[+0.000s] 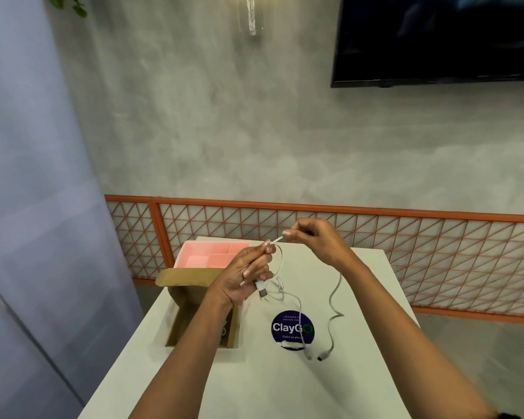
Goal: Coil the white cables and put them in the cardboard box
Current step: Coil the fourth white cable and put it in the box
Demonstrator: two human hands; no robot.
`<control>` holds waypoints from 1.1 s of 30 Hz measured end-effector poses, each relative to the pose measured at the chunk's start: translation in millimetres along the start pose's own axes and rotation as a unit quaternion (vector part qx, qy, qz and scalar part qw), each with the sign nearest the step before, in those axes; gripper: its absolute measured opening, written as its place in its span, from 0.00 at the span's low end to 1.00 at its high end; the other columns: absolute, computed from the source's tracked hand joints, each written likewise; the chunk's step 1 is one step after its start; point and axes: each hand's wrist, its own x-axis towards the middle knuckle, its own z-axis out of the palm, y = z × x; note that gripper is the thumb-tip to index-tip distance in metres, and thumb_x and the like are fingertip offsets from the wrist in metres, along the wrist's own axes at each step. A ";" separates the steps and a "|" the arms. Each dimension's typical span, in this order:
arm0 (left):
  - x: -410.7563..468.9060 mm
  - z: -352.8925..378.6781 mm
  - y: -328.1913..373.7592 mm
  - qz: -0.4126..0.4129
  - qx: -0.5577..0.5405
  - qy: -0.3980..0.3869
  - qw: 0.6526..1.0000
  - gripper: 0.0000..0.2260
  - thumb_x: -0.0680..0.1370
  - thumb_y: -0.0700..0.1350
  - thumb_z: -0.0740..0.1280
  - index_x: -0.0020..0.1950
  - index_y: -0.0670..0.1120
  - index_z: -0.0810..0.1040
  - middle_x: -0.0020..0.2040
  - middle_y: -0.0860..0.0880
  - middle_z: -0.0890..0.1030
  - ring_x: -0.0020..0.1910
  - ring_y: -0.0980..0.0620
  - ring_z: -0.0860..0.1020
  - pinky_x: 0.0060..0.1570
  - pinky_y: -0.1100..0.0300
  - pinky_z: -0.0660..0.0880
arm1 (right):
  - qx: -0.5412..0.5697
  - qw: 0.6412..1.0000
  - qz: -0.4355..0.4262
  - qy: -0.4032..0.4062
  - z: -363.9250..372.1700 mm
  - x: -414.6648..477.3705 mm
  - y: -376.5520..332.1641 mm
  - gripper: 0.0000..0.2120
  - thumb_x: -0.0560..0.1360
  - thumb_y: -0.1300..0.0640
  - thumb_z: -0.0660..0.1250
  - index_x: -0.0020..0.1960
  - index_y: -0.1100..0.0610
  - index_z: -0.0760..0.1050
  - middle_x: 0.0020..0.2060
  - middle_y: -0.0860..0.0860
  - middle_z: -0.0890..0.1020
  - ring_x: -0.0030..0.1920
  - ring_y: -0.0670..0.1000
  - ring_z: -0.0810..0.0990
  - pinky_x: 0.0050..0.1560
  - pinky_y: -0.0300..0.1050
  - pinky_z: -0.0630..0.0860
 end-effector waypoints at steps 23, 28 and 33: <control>29.0 -1.4 4.4 0.081 0.172 0.160 0.969 0.08 0.83 0.44 0.56 0.50 0.43 0.72 0.51 0.42 0.84 0.48 0.50 0.84 0.58 0.57 0.74 | -0.202 0.940 0.119 -0.246 33.5 -19.2 10.7 0.18 0.83 0.49 0.50 0.46 0.57 0.75 0.29 0.50 0.72 0.29 0.48 0.67 0.30 0.39 0.67; 32.3 -15.9 -2.7 0.058 0.263 0.185 0.945 0.17 0.83 0.47 0.54 0.58 0.34 0.73 0.55 0.44 0.83 0.56 0.48 0.81 0.63 0.57 0.71 | -0.253 0.920 0.080 -0.290 30.3 -21.0 -5.8 0.20 0.83 0.50 0.53 0.47 0.58 0.80 0.26 0.49 0.73 0.28 0.47 0.70 0.37 0.41 0.68; 25.7 -21.0 -10.8 0.000 0.390 0.211 0.896 0.19 0.82 0.54 0.55 0.58 0.41 0.76 0.52 0.45 0.84 0.55 0.45 0.81 0.59 0.51 0.73 | -0.283 0.923 0.049 -0.257 18.7 -18.0 -19.5 0.24 0.82 0.46 0.53 0.44 0.59 0.82 0.23 0.49 0.74 0.25 0.46 0.71 0.32 0.36 0.69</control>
